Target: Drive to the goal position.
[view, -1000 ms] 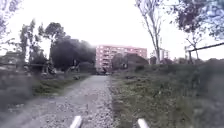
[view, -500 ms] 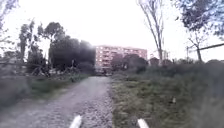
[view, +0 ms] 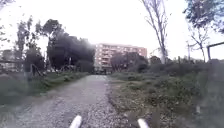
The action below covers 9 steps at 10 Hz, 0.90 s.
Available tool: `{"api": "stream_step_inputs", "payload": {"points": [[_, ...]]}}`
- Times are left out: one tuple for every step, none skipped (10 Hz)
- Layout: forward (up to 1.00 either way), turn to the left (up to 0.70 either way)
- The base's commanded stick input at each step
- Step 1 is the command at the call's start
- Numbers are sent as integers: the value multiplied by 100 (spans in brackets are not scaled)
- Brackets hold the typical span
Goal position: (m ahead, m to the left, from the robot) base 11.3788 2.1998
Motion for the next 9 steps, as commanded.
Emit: {"api": "stream_step_inputs", "payload": {"points": [[100,0],[100,0],[100,0],[100,0],[100,0],[100,0],[100,0],[100,0],[100,0]]}}
